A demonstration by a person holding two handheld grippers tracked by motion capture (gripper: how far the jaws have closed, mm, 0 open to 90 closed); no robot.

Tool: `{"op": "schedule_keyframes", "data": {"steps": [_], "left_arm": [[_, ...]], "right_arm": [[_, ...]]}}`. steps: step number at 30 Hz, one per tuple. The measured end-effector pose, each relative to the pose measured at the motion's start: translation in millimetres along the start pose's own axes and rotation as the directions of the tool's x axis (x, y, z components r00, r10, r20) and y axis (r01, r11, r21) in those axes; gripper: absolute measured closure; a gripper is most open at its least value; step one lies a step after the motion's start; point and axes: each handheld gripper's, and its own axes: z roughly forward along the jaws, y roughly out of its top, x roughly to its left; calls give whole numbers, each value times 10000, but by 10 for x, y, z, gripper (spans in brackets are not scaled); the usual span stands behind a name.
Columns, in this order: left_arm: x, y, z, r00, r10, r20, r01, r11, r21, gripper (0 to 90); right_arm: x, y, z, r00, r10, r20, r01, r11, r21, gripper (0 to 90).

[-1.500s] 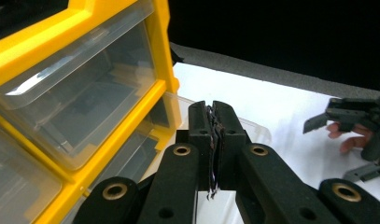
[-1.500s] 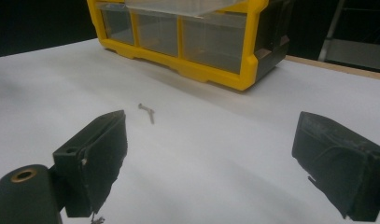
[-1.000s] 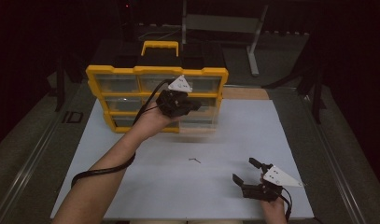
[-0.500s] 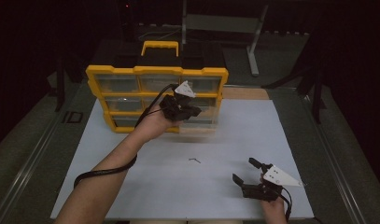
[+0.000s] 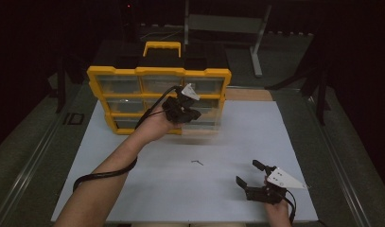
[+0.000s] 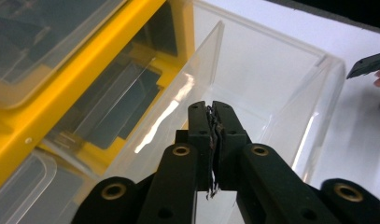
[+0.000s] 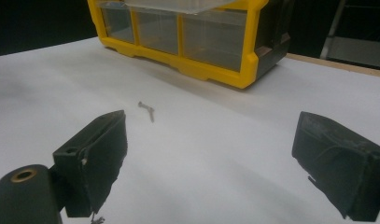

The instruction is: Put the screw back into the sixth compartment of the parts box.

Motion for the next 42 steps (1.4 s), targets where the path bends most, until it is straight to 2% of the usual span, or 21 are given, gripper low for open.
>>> {"op": "schedule_keyframes", "data": {"steps": [3,5,8,13,18,21,24,29,30,34,39,42], "left_arm": [[7,-10,5,9998,-102,158,103,9999,-68,851],[8,-9,-4,9997,-161,166,163,9998,-139,765],[0,-9,-45,9992,-154,369,172,9986,-495,664],[-10,-20,-158,9974,-555,464,610,9902,-1255,459],[-23,-67,-264,9963,-748,418,807,9834,-1624,298],[-37,-112,-320,9953,-867,424,927,9806,-1727,263],[-58,-168,-382,9940,-984,470,1058,9747,-1968,224],[-142,-255,-460,9974,-587,424,663,9755,-2096,122],[-161,-272,-475,9971,-607,462,692,9747,-2126,103],[-256,-351,-543,9984,-429,361,504,9686,-2433,104],[-349,-457,-630,9986,-468,257,522,9569,-2855,107],[-407,-523,-655,9990,-330,314,406,9577,-2849,111]], "right_arm": [[1,-1,2,10000,-31,8,31,10000,31,106],[3,0,2,10000,-29,16,29,10000,26,106],[0,-1,1,10000,-9,22,9,10000,29,106],[0,1,-2,10000,4,11,-4,10000,7,106],[5,4,-4,10000,-27,13,27,10000,9,106],[7,6,-9,10000,-10,23,10,10000,7,106],[6,6,-11,10000,-3,29,3,10000,5,106],[9,5,-7,10000,-38,19,38,10000,12,106],[11,5,-6,10000,-48,14,48,10000,15,106],[11,5,-8,10000,-25,23,25,10000,14,106],[13,5,-7,10000,-30,28,30,10000,0,106],[13,4,-5,10000,-67,22,67,10000,12,106]]}}
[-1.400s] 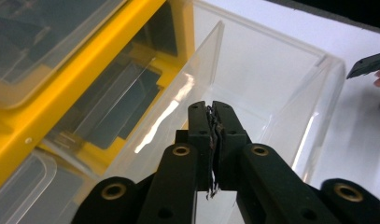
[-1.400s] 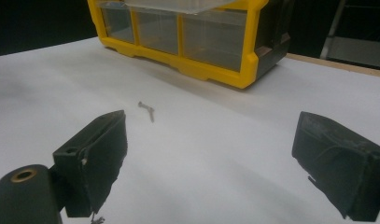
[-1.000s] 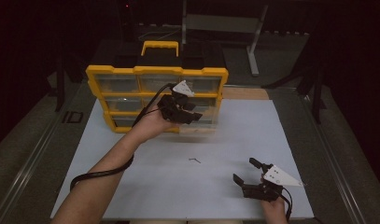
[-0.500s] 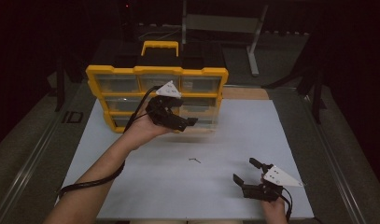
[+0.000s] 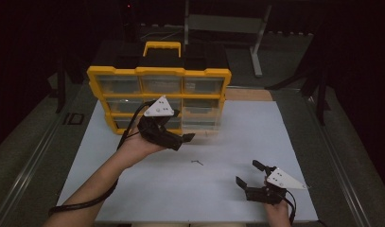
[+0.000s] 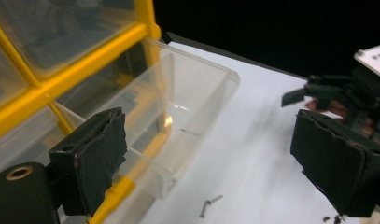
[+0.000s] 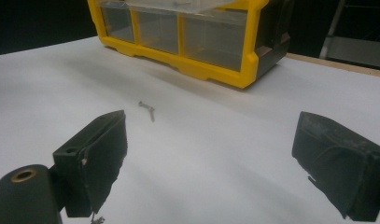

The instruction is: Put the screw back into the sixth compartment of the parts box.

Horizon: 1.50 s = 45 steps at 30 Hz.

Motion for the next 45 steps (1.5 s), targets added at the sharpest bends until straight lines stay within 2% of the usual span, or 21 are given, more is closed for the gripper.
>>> {"op": "schedule_keyframes", "data": {"steps": [3,6,10,13,20,22,25,30,34,40,45], "left_arm": [[-50,-88,-20,10000,-26,65,27,10000,-63,114],[-121,-194,-18,9999,122,47,-122,9999,-57,125],[-214,-326,23,9996,177,233,-175,9998,-104,130],[-277,-410,72,9990,274,351,-267,9994,-200,141],[-348,-605,229,9981,127,604,-109,9995,-295,150],[-360,-665,276,9983,101,573,-86,9996,-274,151],[-377,-761,354,9982,264,529,-259,9996,-99,160],[-351,-893,474,9986,226,472,-232,9997,117,207],[-280,-998,594,9978,45,663,-76,9988,474,244],[-194,-1106,707,9988,-173,450,144,9977,655,309],[-146,-1188,818,9996,-9,284,-20,9949,1008,332]], "right_arm": [[5,1,6,10000,-3,-15,3,10000,4,106],[12,3,4,10000,24,-12,-24,10000,14,106],[8,1,6,10000,25,-16,-25,10000,-4,106],[15,5,9,10000,57,-20,-57,10000,10,106],[13,8,1,10000,5,-19,-5,10000,-35,106],[8,8,-4,10000,21,-16,-21,10000,-36,106],[7,8,-5,10000,-14,-6,14,10000,-40,106],[15,8,0,10000,7,-39,-7,10000,-8,106],[12,7,-3,10000,22,-22,-22,10000,8,106],[13,4,3,10000,16,-51,-15,10000,27,106],[17,3,4,10000,48,-66,-48,10000,55,106]]}}
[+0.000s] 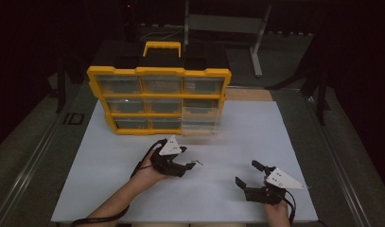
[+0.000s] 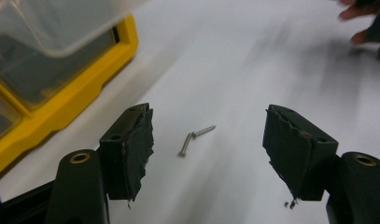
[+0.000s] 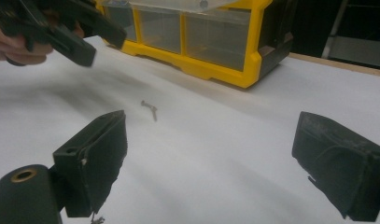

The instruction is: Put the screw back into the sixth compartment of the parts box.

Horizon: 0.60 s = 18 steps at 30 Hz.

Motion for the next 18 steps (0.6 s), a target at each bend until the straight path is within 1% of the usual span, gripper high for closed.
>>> {"op": "schedule_keyframes", "data": {"steps": [1,4,5,10,11,13,14,15,16,17,18], "left_arm": [[10,-13,30,10000,-28,57,28,9999,98,333],[30,-43,97,10000,-17,12,17,9997,239,359],[41,-58,129,10000,-86,-46,88,9996,285,363],[105,-112,237,9997,-178,156,169,9982,568,469],[110,-123,264,9999,-122,106,115,9980,629,485],[112,-135,307,9998,-177,81,171,9974,694,512],[111,-139,323,9999,-121,26,119,9972,735,517],[109,-141,355,10000,-38,-19,39,9961,876,527],[106,-143,372,10000,23,-65,-17,9957,924,554],[104,-146,400,10000,31,-35,-28,9956,933,559],[106,-145,419,10000,65,-46,-60,9953,971,583]], "right_arm": [[-1,0,0,10000,8,-7,-8,10000,-1,106],[1,1,0,10000,12,-28,-12,10000,-4,106],[2,1,0,10000,14,-29,-14,10000,-9,106],[2,0,1,10000,24,-33,-24,10000,2,106],[2,0,1,10000,21,-29,-21,10000,6,106],[2,-1,0,10000,30,-29,-30,10000,11,106],[0,-1,-1,10000,22,-34,-22,10000,9,106],[0,-1,0,10000,19,-34,-19,10000,4,106],[-1,-1,0,10000,14,-36,-14,10000,2,106],[-1,-2,0,10000,18,-39,-18,10000,3,106],[-1,-3,1,10000,28,-38,-28,10000,8,106]]}}
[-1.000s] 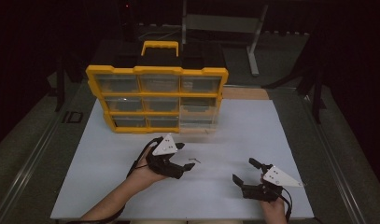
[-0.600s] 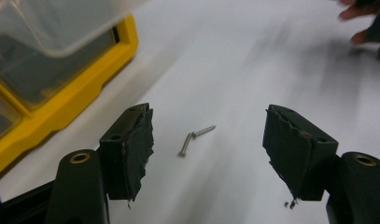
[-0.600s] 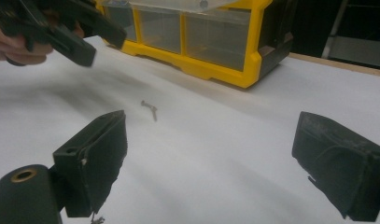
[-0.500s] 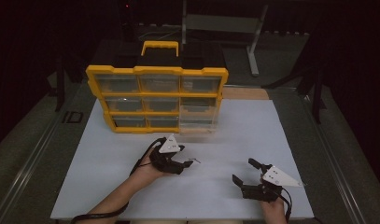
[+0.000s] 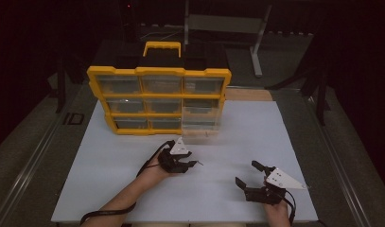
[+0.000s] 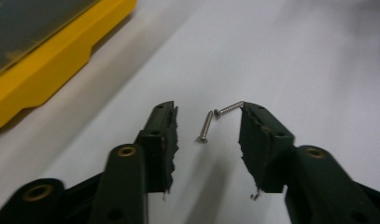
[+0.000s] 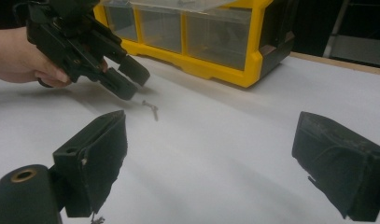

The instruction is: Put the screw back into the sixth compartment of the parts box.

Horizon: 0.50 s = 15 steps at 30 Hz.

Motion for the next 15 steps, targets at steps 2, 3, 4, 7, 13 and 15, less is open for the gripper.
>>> {"op": "schedule_keyframes", "data": {"steps": [2,3,4,7,13,15], "left_arm": [[-1,6,43,9999,120,-29,-120,9999,48,613],[-1,12,71,9997,232,-61,-231,9996,150,626],[-2,16,87,9994,322,-116,-319,9993,218,643],[9,27,139,9988,496,-45,-495,9982,338,688],[39,42,193,9975,571,407,-591,9970,500,784],[50,45,196,9970,570,515,-597,9968,530,802]], "right_arm": [[-2,-2,0,10000,-7,-7,7,10000,-9,106],[-2,-2,0,10000,-7,-7,6,10000,-7,106],[-2,-3,0,10000,-9,-1,9,10000,3,106],[-3,-4,0,10000,-18,-3,18,10000,1,106],[-4,-4,-1,10000,-22,-9,22,10000,-4,106],[-4,-5,0,10000,-14,-14,14,10000,-1,106]]}}
